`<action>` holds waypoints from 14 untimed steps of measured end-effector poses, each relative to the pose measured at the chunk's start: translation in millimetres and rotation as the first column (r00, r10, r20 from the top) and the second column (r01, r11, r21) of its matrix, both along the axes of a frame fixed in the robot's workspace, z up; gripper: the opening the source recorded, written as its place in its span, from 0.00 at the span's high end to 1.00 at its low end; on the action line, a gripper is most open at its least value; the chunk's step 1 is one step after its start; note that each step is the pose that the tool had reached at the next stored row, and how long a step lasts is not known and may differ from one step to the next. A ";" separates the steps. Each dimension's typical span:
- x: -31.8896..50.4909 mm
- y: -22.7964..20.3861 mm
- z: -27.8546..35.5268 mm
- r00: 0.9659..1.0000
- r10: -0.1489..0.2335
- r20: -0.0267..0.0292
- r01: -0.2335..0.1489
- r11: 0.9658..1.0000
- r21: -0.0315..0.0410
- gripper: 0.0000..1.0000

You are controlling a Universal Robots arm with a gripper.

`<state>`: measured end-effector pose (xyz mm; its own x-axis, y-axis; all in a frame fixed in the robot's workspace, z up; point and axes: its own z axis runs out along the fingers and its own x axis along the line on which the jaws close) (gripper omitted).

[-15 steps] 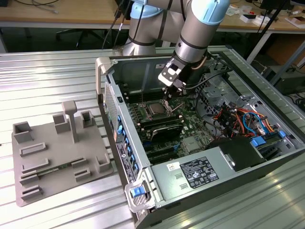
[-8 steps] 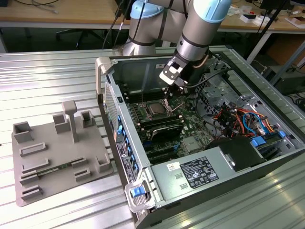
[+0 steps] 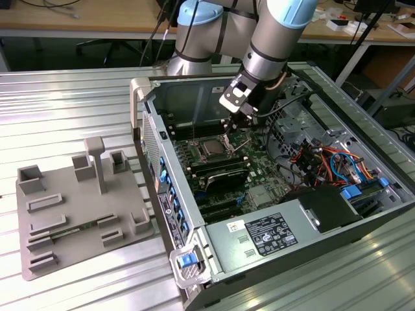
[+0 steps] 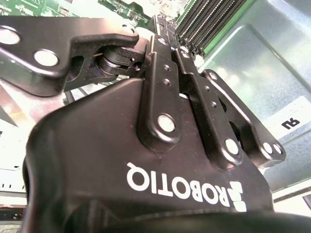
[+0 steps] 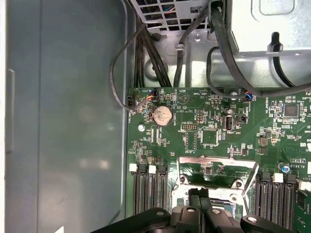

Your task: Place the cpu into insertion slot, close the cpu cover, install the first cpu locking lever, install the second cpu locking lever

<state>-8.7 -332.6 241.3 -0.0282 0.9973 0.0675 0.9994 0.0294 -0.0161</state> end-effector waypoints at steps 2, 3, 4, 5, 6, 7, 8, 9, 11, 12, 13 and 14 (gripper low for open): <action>0.5 0.0 0.3 1.000 0.000 0.000 0.000 1.000 0.002 0.89; 0.7 0.0 0.5 1.000 0.000 -0.001 0.000 1.000 0.003 0.89; 0.9 0.0 0.6 1.000 0.000 -0.001 0.000 1.000 0.004 0.89; 1.3 0.0 0.9 1.000 0.000 -0.001 0.000 1.000 0.006 0.89; 1.5 0.0 1.0 1.000 0.000 -0.001 0.000 1.000 0.007 0.89; 1.8 0.0 1.1 1.000 0.000 -0.002 0.000 1.000 0.008 0.89; 2.1 0.0 1.3 1.000 0.000 -0.002 0.000 1.000 0.010 0.89; 2.4 0.0 1.3 1.000 0.000 -0.002 0.000 1.000 0.011 0.89; 2.7 0.0 1.5 1.000 0.000 -0.002 0.000 1.000 0.015 0.89; 2.9 0.0 1.6 1.000 0.000 -0.002 0.000 1.000 0.016 0.89; 3.2 0.0 1.8 1.000 0.000 -0.003 0.000 1.000 0.020 0.89; 3.5 0.0 2.1 1.000 0.000 -0.003 0.000 1.000 0.022 0.89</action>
